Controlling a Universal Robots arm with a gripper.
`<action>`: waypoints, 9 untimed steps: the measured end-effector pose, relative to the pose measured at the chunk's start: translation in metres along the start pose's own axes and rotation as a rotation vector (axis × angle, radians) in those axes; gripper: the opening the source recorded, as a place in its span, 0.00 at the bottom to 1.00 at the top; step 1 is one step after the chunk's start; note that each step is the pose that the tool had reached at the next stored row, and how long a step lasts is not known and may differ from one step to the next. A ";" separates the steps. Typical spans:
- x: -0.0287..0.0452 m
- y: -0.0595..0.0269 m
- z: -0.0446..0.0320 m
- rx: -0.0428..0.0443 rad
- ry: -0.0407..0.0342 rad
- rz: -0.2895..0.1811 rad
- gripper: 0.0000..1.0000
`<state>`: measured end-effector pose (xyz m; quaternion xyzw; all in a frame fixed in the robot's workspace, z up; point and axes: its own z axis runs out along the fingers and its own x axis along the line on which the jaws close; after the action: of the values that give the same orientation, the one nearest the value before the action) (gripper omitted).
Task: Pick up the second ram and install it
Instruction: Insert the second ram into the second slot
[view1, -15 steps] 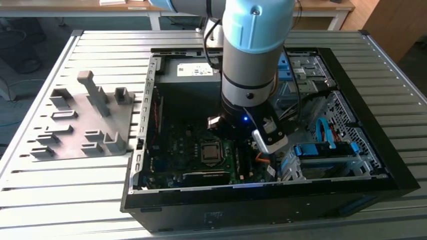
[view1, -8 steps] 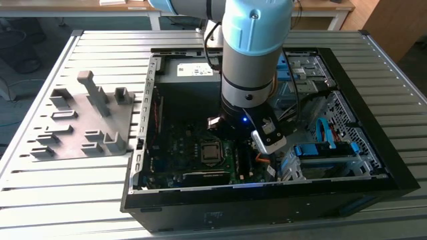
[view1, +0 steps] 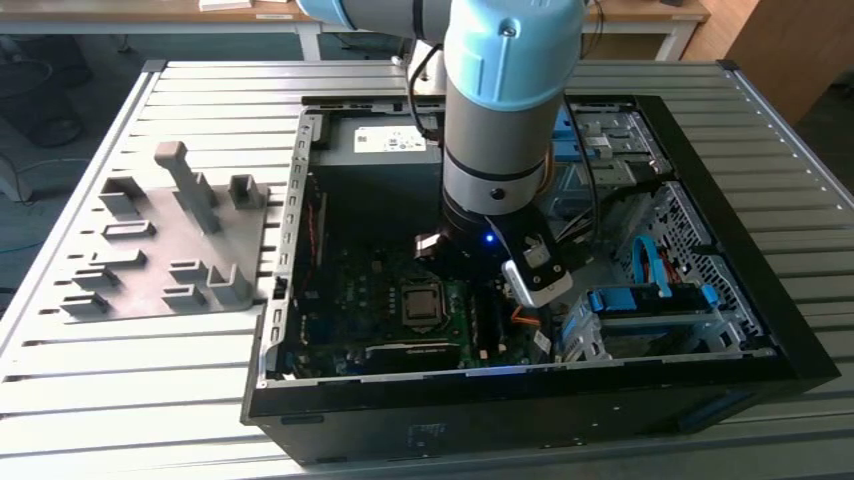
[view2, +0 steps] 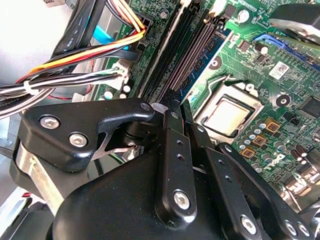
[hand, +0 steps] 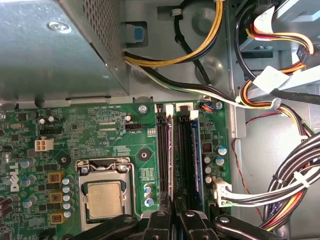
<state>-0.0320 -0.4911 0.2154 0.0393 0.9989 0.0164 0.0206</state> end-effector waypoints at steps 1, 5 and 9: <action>0.0000 0.0000 0.0000 0.0009 -0.0001 0.001 0.14; 0.0000 0.0000 0.0000 0.0055 -0.0006 0.005 0.14; -0.0002 0.0000 0.0002 0.0085 -0.0008 0.006 0.14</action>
<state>-0.0319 -0.4911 0.2153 0.0426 0.9988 0.0122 0.0208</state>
